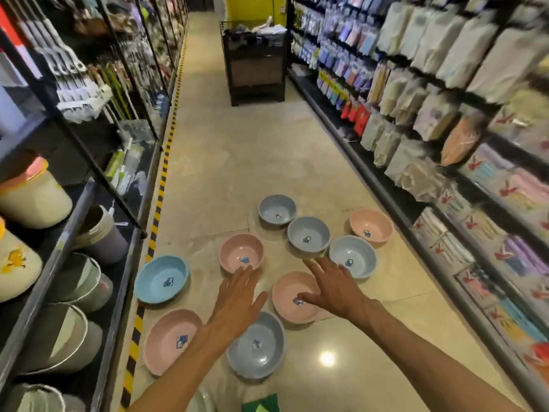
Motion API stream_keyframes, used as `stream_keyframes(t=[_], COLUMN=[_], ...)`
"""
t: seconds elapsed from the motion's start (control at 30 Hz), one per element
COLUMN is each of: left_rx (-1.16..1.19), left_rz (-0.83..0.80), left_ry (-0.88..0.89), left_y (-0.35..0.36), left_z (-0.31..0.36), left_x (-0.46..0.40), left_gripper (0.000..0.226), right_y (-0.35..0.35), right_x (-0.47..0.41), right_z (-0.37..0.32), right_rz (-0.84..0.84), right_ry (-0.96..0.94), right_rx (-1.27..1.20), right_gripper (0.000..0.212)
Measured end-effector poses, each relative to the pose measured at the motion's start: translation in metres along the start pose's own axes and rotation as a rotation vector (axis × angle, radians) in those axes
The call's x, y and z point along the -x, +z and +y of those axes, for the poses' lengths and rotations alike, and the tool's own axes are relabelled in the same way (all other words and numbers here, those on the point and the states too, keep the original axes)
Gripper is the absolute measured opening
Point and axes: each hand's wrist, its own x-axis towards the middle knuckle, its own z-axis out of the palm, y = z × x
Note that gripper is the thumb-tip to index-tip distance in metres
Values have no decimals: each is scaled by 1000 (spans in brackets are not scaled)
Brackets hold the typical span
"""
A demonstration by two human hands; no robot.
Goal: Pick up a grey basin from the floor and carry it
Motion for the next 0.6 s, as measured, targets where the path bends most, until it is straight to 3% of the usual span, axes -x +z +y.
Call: stream_keyframes(t=[0.17,0.37,0.5,0.6], left_rx=[-68,-91,-110,-137], left_rz=[13,-7,-16,-21], left_ry=[60,136,209,249], left_y=[22,53,75,87], left_z=[97,223,294,338], left_x=[-59,-124,-161,-187], left_gripper=[110,67,65,79], right_y=[-26,-57,-76,-81], right_x=[26,54,68,68], right_z=[113,239,304,345], right_rz=[-7,-13,2,2], right_ry=[75,155,215,253], right_rx=[-10,-28,-35,-39], right_gripper=[94,94,98,96])
